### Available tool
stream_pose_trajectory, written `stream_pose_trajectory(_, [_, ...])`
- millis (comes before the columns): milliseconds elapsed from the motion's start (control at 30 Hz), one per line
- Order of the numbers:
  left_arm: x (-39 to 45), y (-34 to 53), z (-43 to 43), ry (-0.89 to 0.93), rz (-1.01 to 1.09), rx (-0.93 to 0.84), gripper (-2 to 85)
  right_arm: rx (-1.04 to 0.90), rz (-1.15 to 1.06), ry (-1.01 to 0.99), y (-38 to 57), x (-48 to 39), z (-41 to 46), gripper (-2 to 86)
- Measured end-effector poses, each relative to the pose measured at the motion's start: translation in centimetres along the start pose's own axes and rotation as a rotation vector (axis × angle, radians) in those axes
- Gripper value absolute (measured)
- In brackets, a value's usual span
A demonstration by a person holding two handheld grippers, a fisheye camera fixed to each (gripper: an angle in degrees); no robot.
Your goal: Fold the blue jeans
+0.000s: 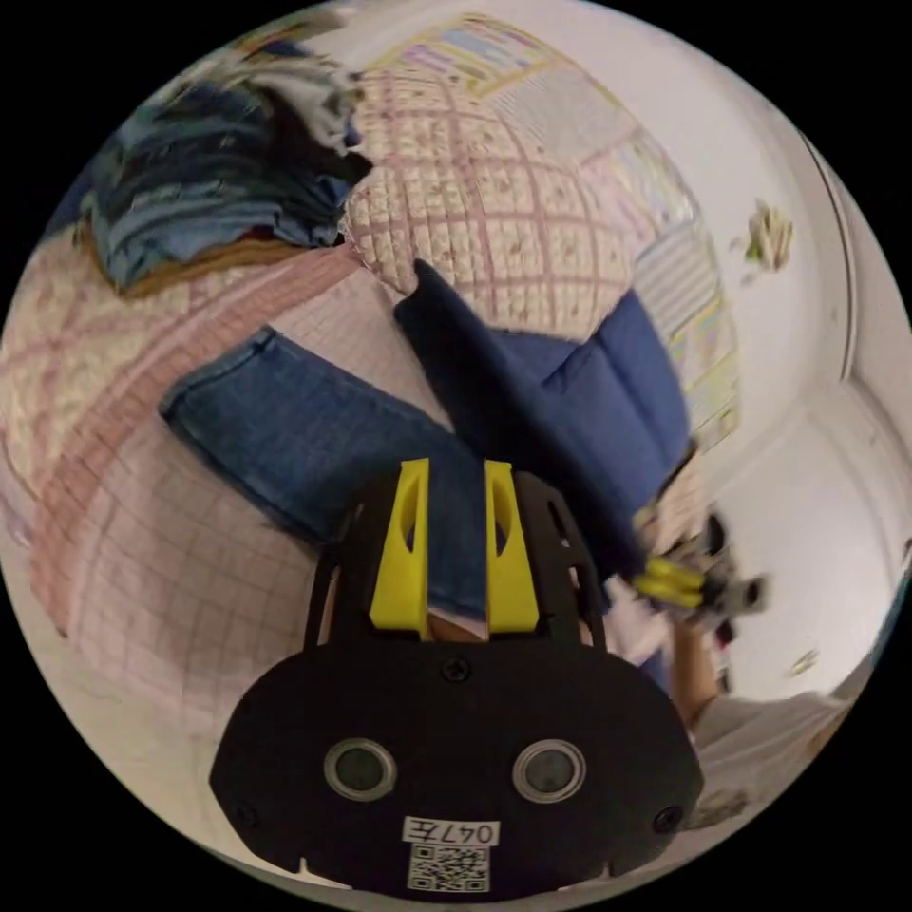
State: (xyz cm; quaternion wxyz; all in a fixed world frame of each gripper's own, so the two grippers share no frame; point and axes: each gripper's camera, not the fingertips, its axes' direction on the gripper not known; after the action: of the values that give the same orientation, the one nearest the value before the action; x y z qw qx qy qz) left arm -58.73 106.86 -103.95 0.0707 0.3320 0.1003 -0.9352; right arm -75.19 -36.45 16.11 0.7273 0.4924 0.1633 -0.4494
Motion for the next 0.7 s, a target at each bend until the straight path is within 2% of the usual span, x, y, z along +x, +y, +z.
stream_pose_trajectory(167, [-1.1,-4.7,-4.1,-0.072,-0.092,0.046,13.7,-0.071,0.059,-0.044,-2.7,0.5,-2.3,0.6])
stream_pose_trajectory(233, [-1.3,-6.0,-5.2,-0.049,-0.129,0.052,13.8,-0.069,0.089,-0.04,-3.5,1.7,-4.1,0.6])
stream_pose_trajectory(433, [-0.9,-11.2,-6.0,-0.005,-0.246,0.028,11.5,0.013,0.224,0.056,-5.8,7.0,-12.3,0.6])
stream_pose_trajectory(567, [-0.3,-14.5,-4.5,-0.071,-0.314,-0.01,10.1,0.031,0.314,0.092,-7.0,10.7,-16.5,0.7])
stream_pose_trajectory(700, [0.6,-16.4,-3.5,-0.144,-0.331,-0.011,7.6,0.029,0.305,0.123,-8.4,12.3,-19.4,0.7])
